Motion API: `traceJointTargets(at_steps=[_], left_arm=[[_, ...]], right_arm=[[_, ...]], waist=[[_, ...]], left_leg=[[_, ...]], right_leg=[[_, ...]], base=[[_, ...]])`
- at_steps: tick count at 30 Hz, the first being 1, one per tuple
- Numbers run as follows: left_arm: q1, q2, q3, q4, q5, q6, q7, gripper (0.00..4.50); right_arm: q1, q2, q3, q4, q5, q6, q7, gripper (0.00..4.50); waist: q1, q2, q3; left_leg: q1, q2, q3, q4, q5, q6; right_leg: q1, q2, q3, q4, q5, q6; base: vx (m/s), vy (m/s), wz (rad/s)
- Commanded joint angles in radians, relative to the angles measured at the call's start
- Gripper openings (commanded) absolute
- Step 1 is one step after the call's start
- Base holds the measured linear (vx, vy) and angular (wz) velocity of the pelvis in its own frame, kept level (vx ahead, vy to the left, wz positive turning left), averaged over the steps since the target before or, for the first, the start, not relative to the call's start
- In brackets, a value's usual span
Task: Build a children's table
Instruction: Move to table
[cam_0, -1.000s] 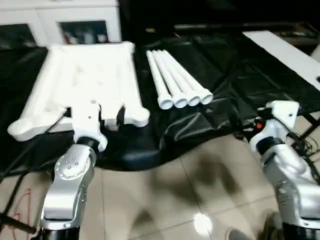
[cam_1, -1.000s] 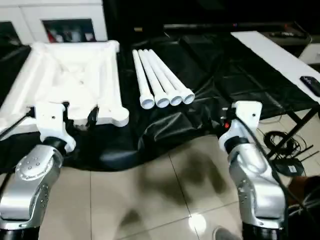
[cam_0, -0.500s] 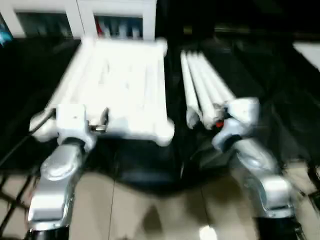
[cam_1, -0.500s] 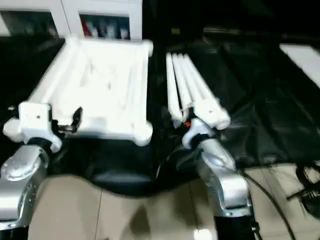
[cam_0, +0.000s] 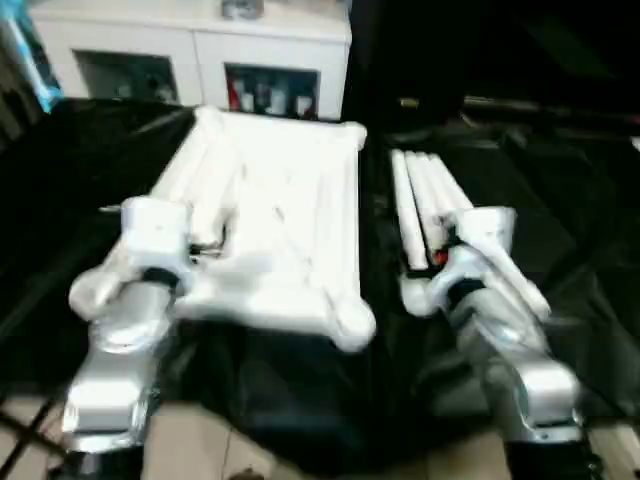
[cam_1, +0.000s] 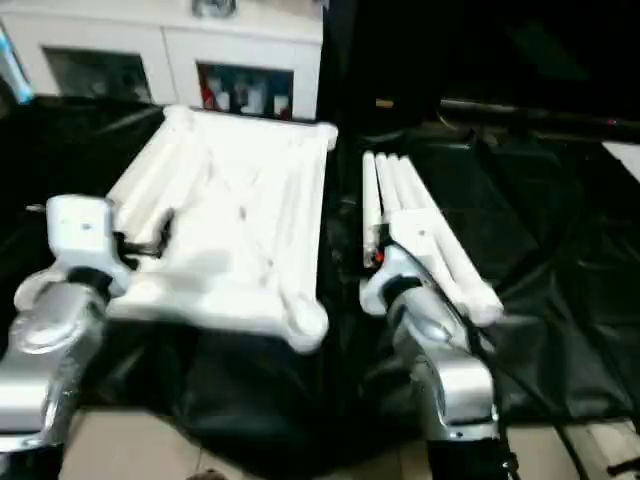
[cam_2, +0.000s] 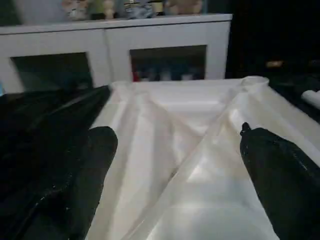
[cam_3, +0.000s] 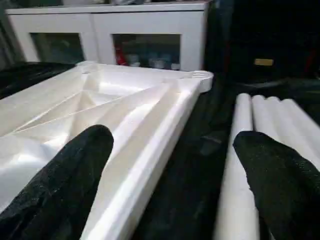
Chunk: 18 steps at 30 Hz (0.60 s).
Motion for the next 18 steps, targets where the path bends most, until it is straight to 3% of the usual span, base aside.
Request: traceJointTargets(at_steps=[1,2,3,4,5,6,7,8,9,10,11,12,13,14,15,16,17,18], left_arm=[[-0.022,-0.001,-0.045,0.007,-0.016,-0.006,-0.041,4.49],[-0.024,0.002,-0.052,0.010,-0.018,-0.008,-0.050,4.49],[-0.026,0.004,-0.058,0.013,-0.019,-0.010,-0.058,4.49],[-0.026,0.004,-0.058,0.013,-0.019,-0.010,-0.058,4.49],[-0.026,0.005,-0.069,0.015,-0.020,-0.012,-0.068,4.49],[-0.026,0.007,-0.080,0.016,-0.020,-0.014,-0.079,4.49],[-0.028,0.010,-0.096,0.019,-0.021,-0.015,-0.098,4.49],[-0.030,0.013,-0.112,0.022,-0.023,-0.017,-0.117,4.49],[-0.031,0.012,-0.125,0.025,-0.029,-0.020,-0.137,4.49],[-0.031,0.011,-0.129,0.025,-0.042,-0.021,-0.155,4.49],[-0.031,0.013,-0.137,0.024,-0.056,-0.020,-0.180,4.49],[-0.023,0.045,-0.167,0.013,-0.102,-0.028,-0.289,4.49],[-0.022,0.052,-0.172,0.011,-0.110,-0.030,-0.308,4.49],[-0.020,0.061,-0.178,0.009,-0.118,-0.035,-0.332,4.49],[-0.018,0.115,-0.200,0.012,-0.148,-0.040,-0.435,4.49],[-0.018,0.115,-0.200,0.012,-0.148,-0.040,-0.435,4.49],[-0.018,0.154,-0.212,0.017,-0.162,-0.045,-0.502,4.49],[-0.018,0.187,-0.220,0.022,-0.173,-0.050,-0.559,4.49]], right_arm=[[0.007,-0.026,-0.037,-0.019,0.017,0.023,0.015,4.41],[0.008,-0.029,-0.037,-0.018,0.019,0.021,0.024,4.41],[0.009,-0.033,-0.038,-0.018,0.021,0.019,0.033,4.41],[0.009,-0.033,-0.038,-0.018,0.021,0.019,0.033,4.41],[0.014,-0.046,-0.030,-0.021,0.024,0.019,0.059,4.41],[0.020,-0.062,-0.020,-0.027,0.025,0.018,0.083,4.41],[0.025,-0.079,-0.013,-0.033,0.033,0.027,0.109,4.41],[0.031,-0.103,-0.003,-0.041,0.036,0.030,0.140,4.41],[0.035,-0.123,0.001,-0.047,0.044,0.040,0.166,4.41],[0.037,-0.135,0.001,-0.050,0.054,0.050,0.184,4.41],[0.039,-0.151,0.002,-0.055,0.064,0.055,0.209,4.41],[0.037,-0.206,0.007,-0.070,0.097,0.082,0.295,4.41],[0.036,-0.215,0.007,-0.072,0.103,0.088,0.309,4.41],[0.034,-0.225,0.008,-0.075,0.110,0.097,0.324,4.41],[0.028,-0.285,0.029,-0.082,0.112,0.099,0.405,4.41],[0.028,-0.285,0.029,-0.082,0.112,0.099,0.405,4.41],[0.025,-0.324,0.044,-0.085,0.111,0.094,0.460,4.41],[0.022,-0.356,0.056,-0.084,0.111,0.089,0.506,4.41]], waist=[[-0.026,0.009,-0.041],[-0.017,-0.013,-0.037],[0.016,-0.048,-0.026],[0.033,-0.056,-0.041],[0.043,-0.066,-0.058],[0.054,-0.055,-0.061],[0.055,-0.029,-0.054],[0.059,-0.019,-0.052],[0.056,0.027,-0.046],[0.046,0.052,-0.048],[0.028,0.071,-0.043],[-0.005,0.077,-0.080],[0.000,0.083,-0.082],[0.002,0.079,-0.081],[0.021,0.054,-0.095],[0.019,0.034,-0.098],[0.018,0.003,-0.095],[0.042,-0.024,-0.084]], left_leg=[[0.066,0.105,-0.049,-0.163,-0.219,0.279],[0.051,0.083,-0.016,-0.160,-0.266,0.251],[0.019,0.006,0.033,-0.059,-0.269,0.168],[0.013,-0.016,0.042,0.032,-0.188,0.142],[-0.068,0.002,0.007,0.088,-0.041,0.080],[-0.108,0.003,-0.008,0.092,0.020,0.044],[-0.129,0.017,-0.016,0.100,0.078,0.017],[-0.125,0.029,-0.018,0.085,0.105,0.009],[-0.103,0.073,-0.008,-0.043,0.199,0.031],[-0.061,0.084,-0.002,-0.090,0.189,0.032],[-0.038,0.116,-0.045,-0.121,0.103,0.068],[0.084,0.213,-0.142,-0.099,0.133,0.241],[0.075,0.197,-0.131,-0.077,0.284,0.277],[0.061,0.188,-0.120,-0.061,0.503,0.295],[0.049,0.153,-0.091,-0.015,1.204,0.228],[0.050,0.131,-0.090,-0.001,1.228,0.201],[0.012,0.085,-0.066,0.010,1.103,0.159],[-0.077,0.027,-0.010,-0.017,0.467,0.101]], right_leg=[[-0.020,-0.036,0.016,-0.084,0.118,-0.007],[0.009,-0.055,0.039,-0.136,0.082,-0.023],[0.084,-0.134,0.140,-0.250,-0.345,-0.052],[0.113,-0.186,0.195,-0.296,-0.561,-0.113],[0.198,-0.203,0.205,-0.269,-0.662,-0.163],[0.212,-0.184,0.208,-0.244,-0.462,-0.211],[0.210,-0.176,0.183,-0.239,-0.257,-0.304],[0.197,-0.169,0.166,-0.245,-0.201,-0.339],[0.169,-0.093,0.061,-0.243,-0.207,-0.304],[0.152,-0.051,0.019,-0.238,-0.208,-0.252],[0.113,0.010,-0.009,-0.174,-0.166,-0.189],[-0.007,-0.006,0.009,-0.028,-0.093,-0.062],[-0.025,-0.009,0.012,-0.018,-0.039,-0.020],[-0.036,-0.014,0.018,-0.015,0.028,0.017],[-0.048,-0.043,0.054,-0.069,0.298,0.096],[-0.046,-0.064,0.081,-0.111,0.366,0.091],[-0.027,-0.084,0.107,-0.150,0.458,0.073],[0.052,-0.126,0.131,-0.145,0.644,0.013]], base=[[0.161,-0.034,-0.04],[0.167,-0.104,0.04],[0.167,-0.104,0.04],[0.198,-0.101,-0.02],[0.210,-0.033,-0.09],[0.210,-0.033,-0.09],[0.204,-0.007,0.03],[0.188,0.027,0.01],[0.188,0.027,0.01],[0.203,0.116,0.02],[0.235,0.131,0.05],[0.235,0.131,0.05],[0.205,0.090,0.07],[0.142,0.083,0.00],[0.142,0.083,0.00],[0.000,0.000,0.00],[-0.079,0.017,-0.06],[-0.079,0.017,-0.06]])
